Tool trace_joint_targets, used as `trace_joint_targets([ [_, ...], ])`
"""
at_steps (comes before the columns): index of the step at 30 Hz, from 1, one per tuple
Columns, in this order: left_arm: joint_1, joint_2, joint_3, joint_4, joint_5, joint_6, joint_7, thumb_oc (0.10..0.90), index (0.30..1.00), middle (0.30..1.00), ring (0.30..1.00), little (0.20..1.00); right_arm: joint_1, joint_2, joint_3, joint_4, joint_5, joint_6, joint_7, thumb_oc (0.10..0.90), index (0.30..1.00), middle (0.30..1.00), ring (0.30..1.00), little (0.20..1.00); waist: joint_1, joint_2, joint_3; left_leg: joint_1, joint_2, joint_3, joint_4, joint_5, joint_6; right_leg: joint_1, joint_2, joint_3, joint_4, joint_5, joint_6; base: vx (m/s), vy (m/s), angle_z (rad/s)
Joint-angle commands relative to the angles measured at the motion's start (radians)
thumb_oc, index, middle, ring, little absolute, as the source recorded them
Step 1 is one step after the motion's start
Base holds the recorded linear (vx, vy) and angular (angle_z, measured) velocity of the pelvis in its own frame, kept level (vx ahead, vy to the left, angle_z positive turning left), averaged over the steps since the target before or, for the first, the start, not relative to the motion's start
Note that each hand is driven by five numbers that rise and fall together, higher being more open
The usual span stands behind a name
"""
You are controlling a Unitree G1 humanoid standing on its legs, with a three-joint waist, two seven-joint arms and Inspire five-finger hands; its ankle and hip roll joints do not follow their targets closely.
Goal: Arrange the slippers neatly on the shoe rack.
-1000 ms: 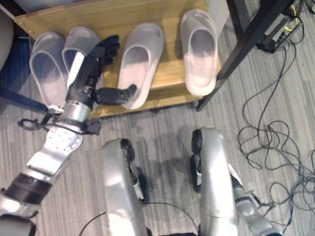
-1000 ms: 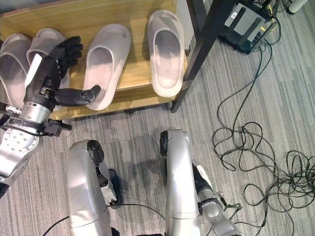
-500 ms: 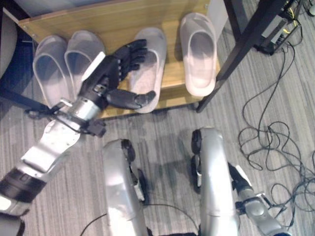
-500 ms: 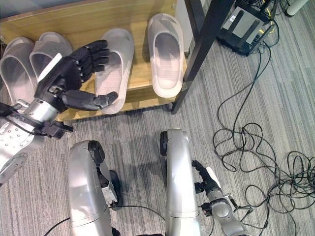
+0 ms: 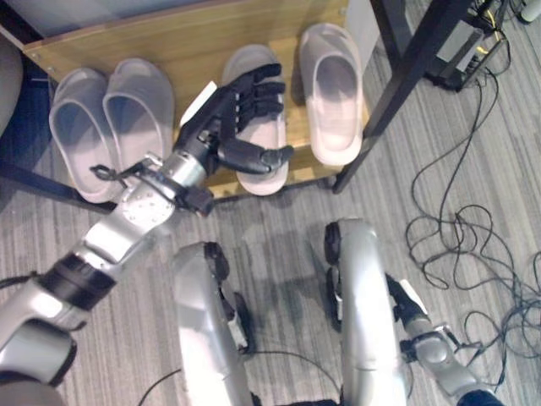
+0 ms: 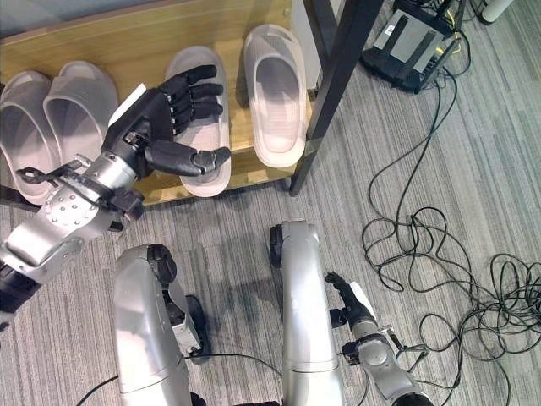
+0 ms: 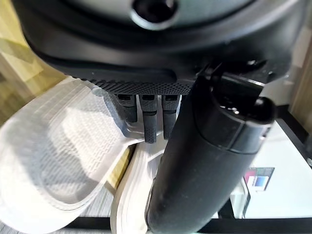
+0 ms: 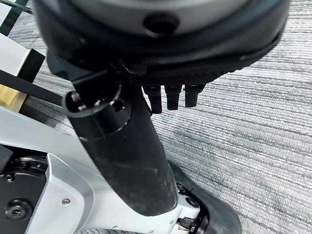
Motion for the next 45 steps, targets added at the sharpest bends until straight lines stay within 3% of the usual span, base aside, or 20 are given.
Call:
trace_joint_targets([
  [1, -0.114, -0.021, 0.035, 0.012, 0.053, -0.057, 0.005, 0.8, 0.9, 0.9, 0.9, 0.9, 0.019, -0.058, -0.031, -0.056, 0.026, -0.036, -0.029, 0.8, 0.9, 0.9, 0.9, 0.9, 0.009, 0.017, -0.031, -0.008, -0.073, -0.171, -0.072, 0.089, 0.072, 0.06, -0.046, 0.085, -0.042, -0.02, -0.054, 0.0, 0.0, 0.0],
  [14, -0.203, -0.264, 0.033, 0.163, 0.069, -0.083, 0.043, 0.8, 0.9, 0.9, 0.9, 0.9, 0.003, -0.05, 0.004, -0.028, 0.024, -0.049, -0.042, 0.8, 0.9, 0.9, 0.9, 0.9, -0.02, -0.008, -0.031, -0.009, -0.076, -0.162, -0.071, 0.088, 0.066, 0.06, -0.04, 0.096, -0.039, -0.022, -0.05, 0.0, 0.0, 0.0],
  [20, -0.249, -0.309, 0.027, 0.169, 0.069, -0.101, 0.074, 0.8, 0.9, 0.9, 0.9, 0.9, -0.003, -0.052, 0.009, -0.054, 0.023, -0.049, -0.045, 0.8, 0.9, 0.9, 0.9, 0.9, -0.024, -0.014, -0.031, -0.009, -0.079, -0.167, -0.069, 0.09, 0.065, 0.06, -0.043, 0.093, -0.035, -0.027, -0.053, 0.0, 0.0, 0.0],
  [28, -0.22, -0.214, 0.112, 0.071, 0.084, -0.146, 0.119, 0.8, 0.9, 0.9, 0.9, 0.9, -0.007, -0.047, 0.001, -0.053, 0.007, -0.054, -0.048, 0.8, 0.9, 0.9, 0.9, 0.9, -0.002, -0.017, -0.031, -0.009, -0.083, -0.163, -0.071, 0.092, 0.059, 0.06, -0.042, 0.098, -0.026, -0.024, -0.053, 0.0, 0.0, 0.0],
  [32, -0.202, -0.175, 0.08, -0.002, 0.077, -0.141, 0.069, 0.8, 0.9, 0.9, 0.9, 0.9, -0.018, -0.027, -0.006, -0.032, 0.077, -0.063, -0.014, 0.8, 0.9, 0.9, 0.9, 0.9, 0.013, -0.01, -0.031, -0.009, -0.088, -0.165, -0.071, 0.092, 0.058, 0.06, -0.048, 0.095, -0.028, -0.017, -0.045, -0.01, 0.017, 0.03],
  [34, -0.156, -0.153, 0.088, -0.096, -0.041, -0.156, 0.007, 0.8, 0.9, 0.9, 0.9, 0.9, -0.019, -0.018, -0.011, -0.029, 0.103, -0.063, 0.001, 0.8, 0.9, 0.9, 0.9, 0.9, 0.021, -0.017, -0.031, -0.009, -0.093, -0.165, -0.063, 0.088, 0.055, 0.06, -0.045, 0.099, -0.02, -0.017, -0.044, 0.01, 0.013, 0.02],
  [37, -0.135, -0.116, 0.086, -0.189, -0.095, -0.165, -0.037, 0.8, 0.9, 0.9, 0.9, 0.9, -0.015, -0.02, -0.015, -0.014, 0.104, -0.065, 0.01, 0.8, 0.9, 0.9, 0.9, 0.9, 0.027, -0.021, -0.031, -0.009, -0.091, -0.161, -0.063, 0.083, 0.053, 0.06, -0.044, 0.099, -0.019, -0.016, -0.045, 0.0, 0.011, 0.0],
  [41, -0.044, -0.117, 0.16, -0.299, -0.171, -0.179, -0.088, 0.8, 0.9, 0.9, 0.9, 0.9, -0.019, -0.012, -0.016, 0.002, 0.075, -0.064, 0.0, 0.8, 0.9, 0.9, 0.9, 0.9, 0.043, -0.027, -0.031, -0.009, -0.091, -0.16, -0.079, 0.088, 0.05, 0.06, -0.046, 0.098, -0.032, -0.007, -0.044, -0.03, 0.03, 0.04],
  [42, 0.018, -0.115, 0.234, -0.316, -0.187, -0.188, -0.1, 0.8, 0.9, 0.9, 0.9, 0.9, -0.023, -0.028, -0.038, -0.041, 0.058, -0.068, -0.001, 0.8, 0.9, 0.9, 0.9, 0.9, 0.059, -0.029, -0.033, -0.008, -0.095, -0.159, -0.083, 0.098, 0.05, 0.06, -0.044, 0.095, -0.033, 0.011, -0.04, -0.01, 0.036, 0.02],
  [45, 0.153, -0.107, 0.264, -0.379, -0.232, -0.159, -0.174, 0.8, 0.9, 0.9, 0.9, 0.9, -0.012, -0.035, -0.062, -0.022, 0.026, -0.068, -0.007, 0.8, 0.9, 0.9, 0.9, 0.9, 0.084, -0.039, -0.089, 0.015, -0.08, -0.136, -0.128, 0.097, 0.051, 0.062, -0.042, 0.089, -0.088, 0.029, -0.041, 0.0, 0.044, -0.01],
])
